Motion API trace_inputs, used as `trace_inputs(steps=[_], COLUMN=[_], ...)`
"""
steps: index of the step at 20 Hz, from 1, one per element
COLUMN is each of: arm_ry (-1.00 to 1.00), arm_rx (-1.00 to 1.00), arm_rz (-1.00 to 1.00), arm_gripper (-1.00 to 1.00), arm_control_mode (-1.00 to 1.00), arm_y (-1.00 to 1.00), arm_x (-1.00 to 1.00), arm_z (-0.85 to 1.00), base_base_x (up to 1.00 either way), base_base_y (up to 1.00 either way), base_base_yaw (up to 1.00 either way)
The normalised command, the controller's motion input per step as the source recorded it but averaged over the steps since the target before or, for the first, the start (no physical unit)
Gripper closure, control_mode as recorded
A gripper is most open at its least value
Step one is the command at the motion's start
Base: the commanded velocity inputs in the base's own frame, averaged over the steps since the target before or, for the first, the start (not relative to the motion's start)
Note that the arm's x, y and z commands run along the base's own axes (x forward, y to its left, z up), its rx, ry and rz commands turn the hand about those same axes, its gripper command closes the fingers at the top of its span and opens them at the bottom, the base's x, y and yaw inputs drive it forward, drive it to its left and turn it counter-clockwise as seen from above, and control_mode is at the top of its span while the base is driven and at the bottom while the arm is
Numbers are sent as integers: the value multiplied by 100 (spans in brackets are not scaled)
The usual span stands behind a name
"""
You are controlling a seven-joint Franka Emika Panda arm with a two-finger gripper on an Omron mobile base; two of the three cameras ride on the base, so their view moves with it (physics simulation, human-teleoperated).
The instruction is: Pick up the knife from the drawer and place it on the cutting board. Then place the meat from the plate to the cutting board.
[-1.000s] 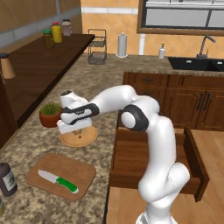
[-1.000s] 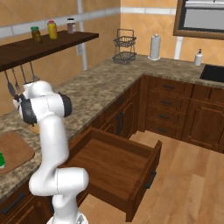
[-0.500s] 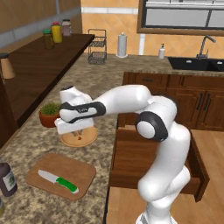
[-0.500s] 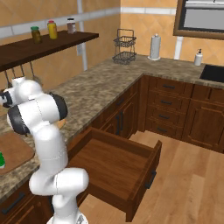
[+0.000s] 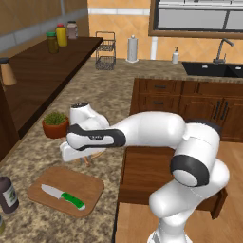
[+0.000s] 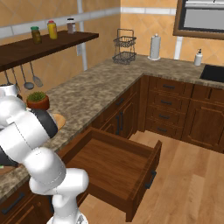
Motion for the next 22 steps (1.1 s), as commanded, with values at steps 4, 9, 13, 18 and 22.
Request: trace_inputs(steps=[4,9,13,18,22], arm_ry=[0,5,2,1,0], arm_rx=[0,-9,-7,-2,0], arm_rz=[20,18,16,9,5], arm_gripper=[100,100,100,100,100], arm_control_mode=[-100,-100,-100,-100,-100], arm_y=[18,5,3,41,27], arm_x=[-100,-40,4,5,31], arm_z=[0,-10,-10,-15,-28], base_base_x=[0,0,0,0,0], base_base_y=[0,0,0,0,0], base_base_yaw=[0,0,0,0,0])
